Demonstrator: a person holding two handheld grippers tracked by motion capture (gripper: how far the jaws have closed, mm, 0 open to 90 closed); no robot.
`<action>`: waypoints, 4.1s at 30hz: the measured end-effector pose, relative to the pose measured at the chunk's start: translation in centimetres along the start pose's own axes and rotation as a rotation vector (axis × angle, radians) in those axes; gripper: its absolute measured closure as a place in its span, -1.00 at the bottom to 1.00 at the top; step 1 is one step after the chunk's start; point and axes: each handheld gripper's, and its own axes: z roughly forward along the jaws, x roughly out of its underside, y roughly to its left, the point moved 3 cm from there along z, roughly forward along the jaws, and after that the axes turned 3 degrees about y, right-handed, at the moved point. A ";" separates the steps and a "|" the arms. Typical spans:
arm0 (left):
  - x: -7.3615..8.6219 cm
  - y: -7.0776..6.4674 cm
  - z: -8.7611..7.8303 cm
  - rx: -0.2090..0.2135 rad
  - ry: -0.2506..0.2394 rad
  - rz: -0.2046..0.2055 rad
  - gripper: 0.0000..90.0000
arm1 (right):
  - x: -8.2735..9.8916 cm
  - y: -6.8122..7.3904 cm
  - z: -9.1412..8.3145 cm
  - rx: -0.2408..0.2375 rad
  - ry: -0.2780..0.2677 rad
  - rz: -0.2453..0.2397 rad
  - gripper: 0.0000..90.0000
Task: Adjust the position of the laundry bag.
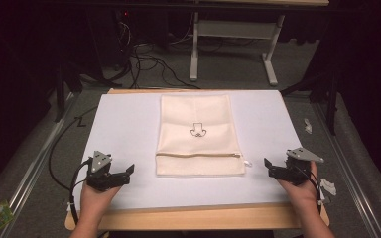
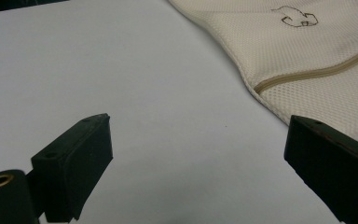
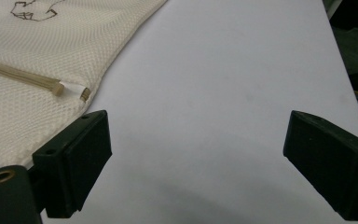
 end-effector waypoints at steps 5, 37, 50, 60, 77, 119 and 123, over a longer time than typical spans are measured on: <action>-0.1 0.0 0.2 0.022 0.003 -0.015 -0.81 | 0.1 0.0 -0.1 -0.013 -0.004 0.012 -0.82; -1.0 -7.6 6.2 0.227 0.194 0.035 -0.17 | -1.0 8.0 4.0 -0.165 0.157 -0.080 -0.09; -0.9 -8.8 6.5 0.197 0.206 0.113 0.72 | -0.8 8.8 4.1 -0.199 0.187 -0.148 0.71; -0.4 -9.5 5.5 0.237 0.238 0.139 0.87 | -0.1 8.6 3.1 -0.223 0.188 -0.169 0.91; 1.6 -11.9 1.8 0.333 0.301 0.186 0.86 | 2.9 9.0 -1.6 -0.267 0.225 -0.200 0.90; 0.6 -9.2 -0.1 0.216 0.054 0.084 -0.15 | 1.6 7.2 -1.0 -0.235 0.128 -0.024 0.54; 0.5 -9.1 0.0 0.205 0.035 0.094 -0.11 | 1.9 6.7 -0.7 -0.266 0.142 0.004 0.54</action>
